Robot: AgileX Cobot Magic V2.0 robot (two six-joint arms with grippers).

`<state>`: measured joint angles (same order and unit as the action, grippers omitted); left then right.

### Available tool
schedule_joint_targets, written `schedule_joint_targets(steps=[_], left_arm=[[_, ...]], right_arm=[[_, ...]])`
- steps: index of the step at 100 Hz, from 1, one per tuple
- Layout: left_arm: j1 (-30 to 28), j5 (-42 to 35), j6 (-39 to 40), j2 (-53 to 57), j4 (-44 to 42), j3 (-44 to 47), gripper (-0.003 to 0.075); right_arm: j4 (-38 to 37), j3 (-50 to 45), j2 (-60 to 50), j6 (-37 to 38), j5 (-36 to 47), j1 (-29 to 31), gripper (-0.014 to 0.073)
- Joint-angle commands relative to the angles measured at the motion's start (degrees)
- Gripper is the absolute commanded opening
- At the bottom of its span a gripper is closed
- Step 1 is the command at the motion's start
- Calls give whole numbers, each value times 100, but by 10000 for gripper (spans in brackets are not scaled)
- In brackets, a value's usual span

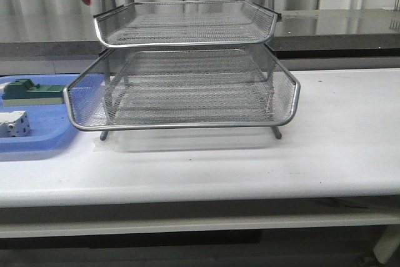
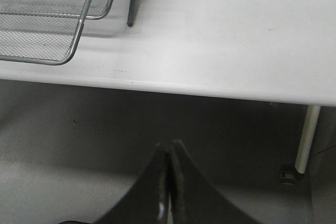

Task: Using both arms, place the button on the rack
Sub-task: 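Carry the button with the left gripper into the pulled-out middle tray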

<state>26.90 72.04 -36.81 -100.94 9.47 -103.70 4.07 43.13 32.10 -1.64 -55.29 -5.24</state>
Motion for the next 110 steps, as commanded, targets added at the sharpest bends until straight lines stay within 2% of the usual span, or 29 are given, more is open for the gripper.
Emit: schedule_joint_targets(steps=[1, 27, 65, 110], left_arm=[[315, 50, 58, 108, 117, -136, -20], [705, -101, 36, -516, 84, -136, -20], [704, -774, 36, -986, 80, -136, -20], [704, -755, 36, -1209, 80, -136, -4]], right_arm=[[3, 136, 19, -18, 317, 33, -68], [3, 136, 19, -18, 309, 33, -68], [3, 136, 19, -18, 309, 33, -68], [3, 136, 19, -18, 309, 33, -68]])
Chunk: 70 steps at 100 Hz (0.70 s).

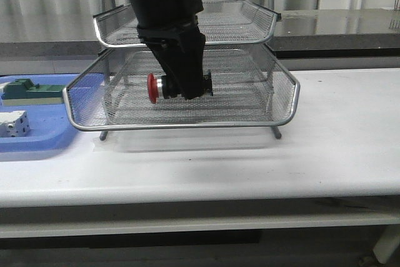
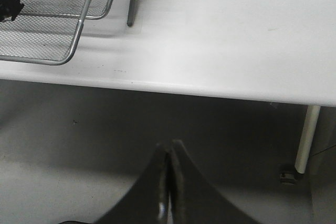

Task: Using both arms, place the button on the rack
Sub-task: 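Carry the button with the left gripper into the pulled-out middle tray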

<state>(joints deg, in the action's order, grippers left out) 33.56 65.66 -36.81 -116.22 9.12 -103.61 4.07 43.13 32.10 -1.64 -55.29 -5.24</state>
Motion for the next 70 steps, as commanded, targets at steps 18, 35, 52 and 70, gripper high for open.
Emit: schedule_joint_targets(steps=[18, 35, 52, 70], left_arm=[[37, 38, 36, 319, 115, -144, 183], [37, 47, 36, 319, 115, -144, 419], [37, 66, 36, 319, 115, -144, 551], [37, 60, 36, 319, 115, -144, 558]], right_arm=[[3, 136, 19, -18, 309, 33, -68], [3, 136, 19, -18, 309, 33, -68], [3, 136, 19, -18, 309, 33, -68], [3, 136, 19, -18, 309, 33, -68]])
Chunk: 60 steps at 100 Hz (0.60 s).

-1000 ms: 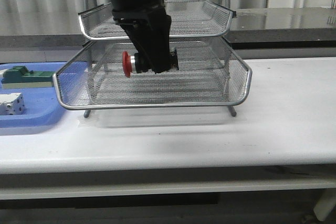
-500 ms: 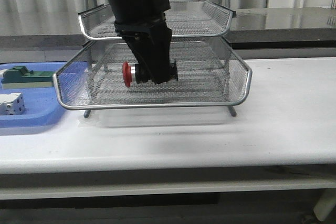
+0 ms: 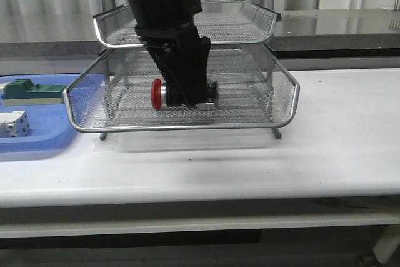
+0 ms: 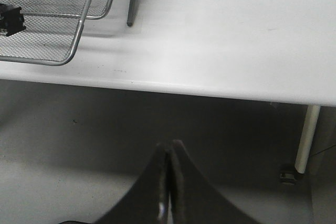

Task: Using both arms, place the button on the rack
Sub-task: 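Carry the button with the left gripper into the pulled-out middle tray, then lower the button onto the mesh and open the left gripper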

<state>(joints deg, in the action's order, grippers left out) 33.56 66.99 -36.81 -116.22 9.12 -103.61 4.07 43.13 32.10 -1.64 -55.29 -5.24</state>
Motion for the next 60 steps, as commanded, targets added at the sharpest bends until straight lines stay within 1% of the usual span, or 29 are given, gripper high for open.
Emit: schedule_joint_targets(steps=[1, 17, 39, 60], left_arm=[[37, -73, 36, 319, 115, -144, 558], [37, 18, 55, 319, 127, -144, 558], [37, 404, 55, 319, 137, -144, 559], [37, 451, 55, 319, 137, -144, 559]], right_arm=[[3, 136, 19, -18, 309, 33, -68], [3, 136, 19, -18, 309, 33, -68], [3, 136, 19, -18, 309, 33, -68], [3, 136, 19, -18, 309, 33, -68]])
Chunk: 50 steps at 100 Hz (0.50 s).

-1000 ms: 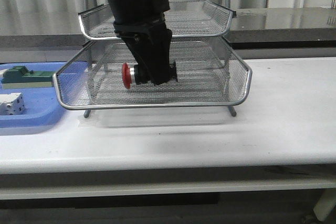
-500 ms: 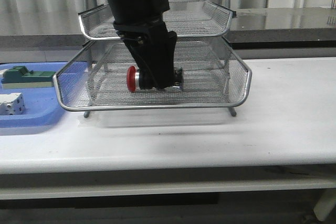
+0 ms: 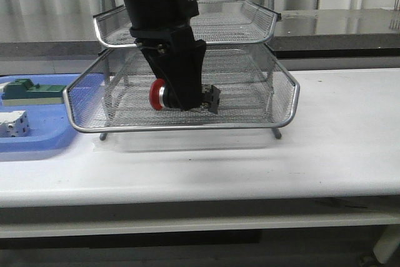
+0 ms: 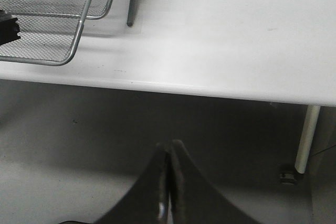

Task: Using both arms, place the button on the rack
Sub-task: 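Lower the button onto the mesh and open the left gripper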

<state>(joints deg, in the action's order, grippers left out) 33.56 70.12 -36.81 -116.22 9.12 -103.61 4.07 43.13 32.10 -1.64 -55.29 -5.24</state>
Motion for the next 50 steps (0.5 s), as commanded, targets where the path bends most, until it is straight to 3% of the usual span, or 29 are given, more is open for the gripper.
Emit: schedule_joint_targets(steps=[1, 50], left_arm=[[37, 139, 55, 319, 137, -144, 559], [37, 286, -32, 319, 137, -144, 559]], right_arm=[[3, 136, 19, -18, 309, 33, -68], [3, 136, 19, -18, 309, 33, -68]])
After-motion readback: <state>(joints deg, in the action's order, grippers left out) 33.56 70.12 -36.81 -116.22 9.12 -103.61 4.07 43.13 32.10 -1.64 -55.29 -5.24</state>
